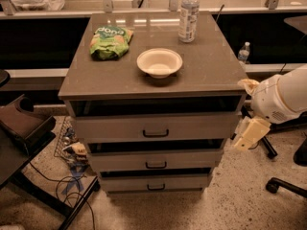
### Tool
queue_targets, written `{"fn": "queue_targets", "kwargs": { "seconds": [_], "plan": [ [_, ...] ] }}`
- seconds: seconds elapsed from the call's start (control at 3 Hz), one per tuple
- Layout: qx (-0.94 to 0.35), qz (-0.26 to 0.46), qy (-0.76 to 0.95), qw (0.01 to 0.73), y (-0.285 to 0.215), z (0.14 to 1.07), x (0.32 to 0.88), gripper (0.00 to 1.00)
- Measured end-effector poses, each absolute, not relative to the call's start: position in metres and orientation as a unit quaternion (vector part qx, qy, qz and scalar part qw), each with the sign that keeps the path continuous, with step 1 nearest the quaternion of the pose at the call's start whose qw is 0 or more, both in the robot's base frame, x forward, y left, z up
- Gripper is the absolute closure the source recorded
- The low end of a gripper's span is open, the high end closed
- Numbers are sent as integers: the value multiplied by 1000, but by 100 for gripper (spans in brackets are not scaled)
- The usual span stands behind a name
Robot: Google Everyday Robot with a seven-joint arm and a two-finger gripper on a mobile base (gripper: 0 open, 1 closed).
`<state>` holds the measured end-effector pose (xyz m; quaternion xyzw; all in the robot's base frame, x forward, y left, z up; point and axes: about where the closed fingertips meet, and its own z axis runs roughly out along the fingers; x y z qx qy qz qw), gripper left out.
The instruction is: Open top drawer
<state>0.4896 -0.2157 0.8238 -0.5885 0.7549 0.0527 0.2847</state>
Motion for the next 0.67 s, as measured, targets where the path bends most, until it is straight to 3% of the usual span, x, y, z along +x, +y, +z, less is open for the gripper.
{"fn": "queue_targets", "kwargs": {
  "seconds": [0.67],
  "plan": [
    [-580, 36, 770, 262, -232, 769, 510, 0]
  ]
}}
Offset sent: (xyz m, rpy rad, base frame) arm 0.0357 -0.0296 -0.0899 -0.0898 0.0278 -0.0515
